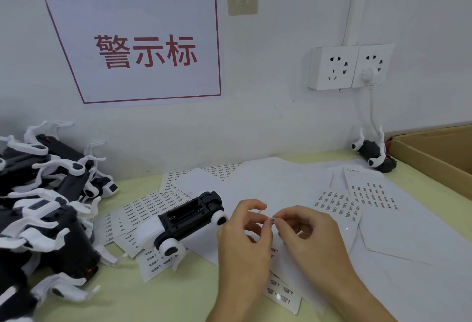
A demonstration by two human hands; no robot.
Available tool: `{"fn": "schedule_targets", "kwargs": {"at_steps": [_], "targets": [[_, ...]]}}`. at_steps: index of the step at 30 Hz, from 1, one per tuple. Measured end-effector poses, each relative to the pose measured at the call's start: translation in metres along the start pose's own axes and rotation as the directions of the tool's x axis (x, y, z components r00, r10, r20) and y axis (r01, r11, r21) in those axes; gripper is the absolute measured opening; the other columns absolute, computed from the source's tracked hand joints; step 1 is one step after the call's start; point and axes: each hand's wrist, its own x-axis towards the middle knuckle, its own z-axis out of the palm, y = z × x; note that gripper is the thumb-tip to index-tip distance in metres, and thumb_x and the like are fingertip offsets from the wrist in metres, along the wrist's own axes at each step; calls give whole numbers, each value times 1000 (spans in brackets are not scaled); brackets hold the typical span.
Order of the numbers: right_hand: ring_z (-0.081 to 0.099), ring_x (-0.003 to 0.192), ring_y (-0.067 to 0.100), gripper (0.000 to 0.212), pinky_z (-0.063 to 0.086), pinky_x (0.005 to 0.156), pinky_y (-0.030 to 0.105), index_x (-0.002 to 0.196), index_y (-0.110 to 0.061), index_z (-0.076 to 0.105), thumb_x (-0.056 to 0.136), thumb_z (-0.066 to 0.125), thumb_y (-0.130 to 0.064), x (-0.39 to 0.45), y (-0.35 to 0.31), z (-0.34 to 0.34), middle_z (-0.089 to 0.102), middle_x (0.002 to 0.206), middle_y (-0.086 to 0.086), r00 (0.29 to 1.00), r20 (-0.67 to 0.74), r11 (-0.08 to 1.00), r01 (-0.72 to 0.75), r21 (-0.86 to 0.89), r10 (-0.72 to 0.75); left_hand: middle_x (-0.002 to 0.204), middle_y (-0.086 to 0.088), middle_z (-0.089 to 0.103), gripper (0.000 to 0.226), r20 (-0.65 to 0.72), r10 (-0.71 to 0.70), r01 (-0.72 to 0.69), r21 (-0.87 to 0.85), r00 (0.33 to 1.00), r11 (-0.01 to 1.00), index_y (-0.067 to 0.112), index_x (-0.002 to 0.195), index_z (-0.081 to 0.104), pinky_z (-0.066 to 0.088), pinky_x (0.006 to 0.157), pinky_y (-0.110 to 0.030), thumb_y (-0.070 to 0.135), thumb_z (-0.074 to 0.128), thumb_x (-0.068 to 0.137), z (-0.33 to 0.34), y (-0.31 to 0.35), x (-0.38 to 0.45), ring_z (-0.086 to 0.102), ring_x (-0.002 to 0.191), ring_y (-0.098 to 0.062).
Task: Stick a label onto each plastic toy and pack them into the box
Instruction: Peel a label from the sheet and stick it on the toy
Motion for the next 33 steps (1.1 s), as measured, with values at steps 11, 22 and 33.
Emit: {"fn": "schedule_targets", "kwargs": {"at_steps": [11,22,33], "targets": [[62,65,8,24,44,58,11,69,-27,68,87,68,-10,-2,3,2,68,67,-9,999,2,999,38,-39,-38,79,19,71,24,-2,-1,1,58,1000,998,36,92,65,45,56,-10,12,68,90,0,1,-1,65,68,-4],[59,61,5,26,41,56,9,69,-28,66,87,68,-9,-2,4,3,66,66,-11,996,-28,997,79,-21,-80,71,15,70,20,7,1,-2,109,1000,994,27,74,68,45,58,-9,15,67,90,1,0,0,66,70,-4],[63,67,3,25,41,58,6,70,-32,67,84,71,-11,-2,8,6,67,69,-16,992,-71,989,92,-117,-101,66,12,68,21,14,45,-47,154,999,987,25,71,66,44,57,-11,12,67,87,0,0,-1,64,67,-8]]}}
